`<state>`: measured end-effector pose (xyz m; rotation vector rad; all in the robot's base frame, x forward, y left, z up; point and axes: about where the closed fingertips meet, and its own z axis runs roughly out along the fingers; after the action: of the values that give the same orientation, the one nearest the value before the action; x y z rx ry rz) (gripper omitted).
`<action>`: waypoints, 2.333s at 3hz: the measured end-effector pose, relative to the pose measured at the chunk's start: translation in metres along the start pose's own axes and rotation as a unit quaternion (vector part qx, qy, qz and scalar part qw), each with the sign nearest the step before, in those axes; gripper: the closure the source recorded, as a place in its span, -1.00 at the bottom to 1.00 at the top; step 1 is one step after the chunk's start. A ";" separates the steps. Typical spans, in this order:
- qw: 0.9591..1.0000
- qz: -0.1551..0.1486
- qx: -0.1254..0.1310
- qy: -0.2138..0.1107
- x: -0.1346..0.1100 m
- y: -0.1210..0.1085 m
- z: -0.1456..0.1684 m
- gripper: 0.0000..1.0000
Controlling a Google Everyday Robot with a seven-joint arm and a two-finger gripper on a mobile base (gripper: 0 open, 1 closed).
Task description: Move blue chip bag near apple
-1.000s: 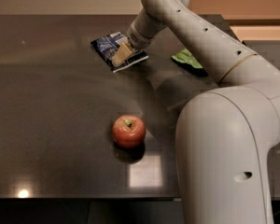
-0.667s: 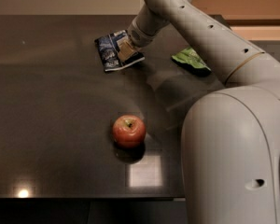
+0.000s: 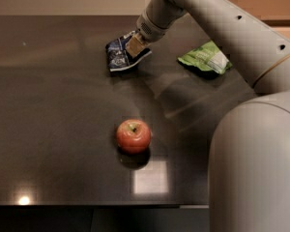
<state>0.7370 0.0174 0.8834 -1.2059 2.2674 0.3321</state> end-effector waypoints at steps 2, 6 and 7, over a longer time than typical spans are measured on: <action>0.998 -0.042 -0.047 -0.010 0.023 0.055 -0.067 1.00; 0.982 -0.136 -0.131 -0.007 0.072 0.159 -0.091 0.65; 0.980 -0.144 -0.140 -0.003 0.077 0.167 -0.083 0.17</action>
Offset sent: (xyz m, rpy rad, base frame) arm -0.1392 -0.0237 0.0643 0.0553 0.0298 0.2289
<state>0.5355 0.0216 0.9015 -1.6502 2.0485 0.5529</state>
